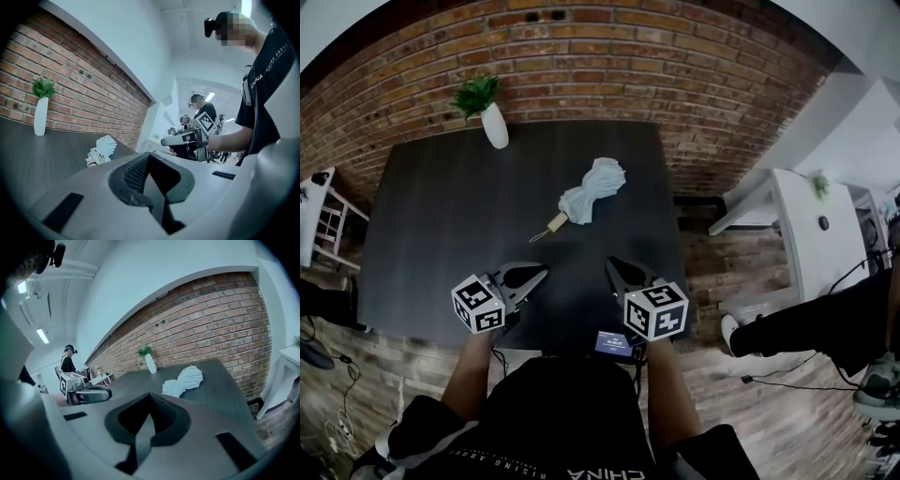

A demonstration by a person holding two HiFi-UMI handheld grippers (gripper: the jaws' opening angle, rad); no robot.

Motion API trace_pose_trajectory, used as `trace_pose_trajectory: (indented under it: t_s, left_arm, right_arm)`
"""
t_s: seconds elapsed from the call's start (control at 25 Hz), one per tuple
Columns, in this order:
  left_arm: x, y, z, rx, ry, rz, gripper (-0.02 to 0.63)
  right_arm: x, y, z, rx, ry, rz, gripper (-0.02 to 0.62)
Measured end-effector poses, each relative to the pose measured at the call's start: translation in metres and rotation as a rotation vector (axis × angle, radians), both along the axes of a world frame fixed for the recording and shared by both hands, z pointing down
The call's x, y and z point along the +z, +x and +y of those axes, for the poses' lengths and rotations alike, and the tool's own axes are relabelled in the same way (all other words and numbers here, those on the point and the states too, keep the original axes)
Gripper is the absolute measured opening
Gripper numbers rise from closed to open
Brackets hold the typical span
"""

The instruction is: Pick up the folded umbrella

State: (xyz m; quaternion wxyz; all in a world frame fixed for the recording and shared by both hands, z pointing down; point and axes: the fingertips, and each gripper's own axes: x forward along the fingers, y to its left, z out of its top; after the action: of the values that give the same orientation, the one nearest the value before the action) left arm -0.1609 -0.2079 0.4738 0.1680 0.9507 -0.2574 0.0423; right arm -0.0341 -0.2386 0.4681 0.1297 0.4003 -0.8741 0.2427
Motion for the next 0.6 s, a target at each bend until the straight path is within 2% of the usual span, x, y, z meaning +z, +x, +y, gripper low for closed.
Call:
trace_pose_trajectory:
  t_s: [0.24,0.44,0.6]
  left_arm:
    - [0.001,0.011,-0.004,-0.009,-0.012,-0.013,0.003]
    - [0.003,0.026,-0.012,-0.037,-0.029,-0.015,0.003]
    - [0.011,0.034,-0.023,-0.068,-0.056,-0.082,0.003]
  right_arm:
    - [0.004,0.007,-0.004,-0.029,-0.014,-0.008,0.008]
    - [0.006,0.016,-0.012,-0.050,-0.042,-0.063,0.008]
    - [0.005,0.017,-0.028,-0.078,-0.078,-0.120,0.008]
